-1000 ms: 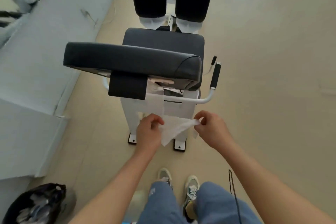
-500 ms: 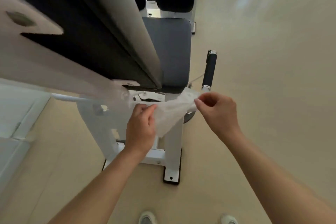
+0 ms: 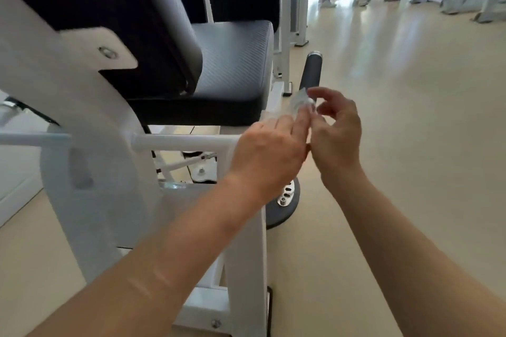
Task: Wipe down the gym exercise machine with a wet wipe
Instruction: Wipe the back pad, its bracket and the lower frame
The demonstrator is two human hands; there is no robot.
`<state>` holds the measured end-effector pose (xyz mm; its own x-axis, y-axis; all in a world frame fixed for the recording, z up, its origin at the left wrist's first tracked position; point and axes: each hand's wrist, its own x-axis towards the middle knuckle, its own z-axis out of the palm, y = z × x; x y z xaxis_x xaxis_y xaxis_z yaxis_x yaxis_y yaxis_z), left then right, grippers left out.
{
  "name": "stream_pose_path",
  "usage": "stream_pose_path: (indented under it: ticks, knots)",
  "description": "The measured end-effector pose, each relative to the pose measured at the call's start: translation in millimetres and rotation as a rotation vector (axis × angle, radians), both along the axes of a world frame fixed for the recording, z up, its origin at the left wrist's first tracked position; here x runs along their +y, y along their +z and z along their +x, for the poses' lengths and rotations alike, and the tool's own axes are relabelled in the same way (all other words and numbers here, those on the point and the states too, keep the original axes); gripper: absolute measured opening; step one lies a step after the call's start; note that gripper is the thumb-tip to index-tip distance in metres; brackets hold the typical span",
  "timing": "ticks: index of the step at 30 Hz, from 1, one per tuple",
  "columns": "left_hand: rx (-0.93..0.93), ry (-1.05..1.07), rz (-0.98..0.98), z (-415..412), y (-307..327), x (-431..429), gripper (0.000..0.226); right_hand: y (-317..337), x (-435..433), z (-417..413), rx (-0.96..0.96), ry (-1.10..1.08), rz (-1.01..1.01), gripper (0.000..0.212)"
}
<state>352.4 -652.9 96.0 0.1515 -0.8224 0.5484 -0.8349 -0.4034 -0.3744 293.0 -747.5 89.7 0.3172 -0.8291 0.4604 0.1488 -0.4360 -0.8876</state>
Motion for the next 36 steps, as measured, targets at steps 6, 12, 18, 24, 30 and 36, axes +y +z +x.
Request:
stream_pose_path:
  ticks: [6,12,18,24,30,36]
  knots:
    - [-0.249,-0.047,-0.246,31,-16,20,0.038,-23,42,3,-0.038,-0.149,-0.252,0.059]
    - [-0.256,0.024,-0.09,103,-3,102,0.011,-25,94,15,0.586,-0.098,-0.913,0.051]
    - [-0.25,0.197,-0.12,116,-14,129,0.02,-43,116,29,0.443,0.079,-0.988,0.064]
    - [-0.196,0.144,-0.116,106,-42,162,0.057,-98,130,28,0.329,0.305,-0.87,0.061]
    - [-0.202,0.052,0.021,124,-74,222,0.04,-111,152,40,0.428,0.354,-0.896,0.075]
    - [0.174,0.124,-0.152,103,-124,225,0.049,-101,181,68,0.475,0.325,-1.062,0.075]
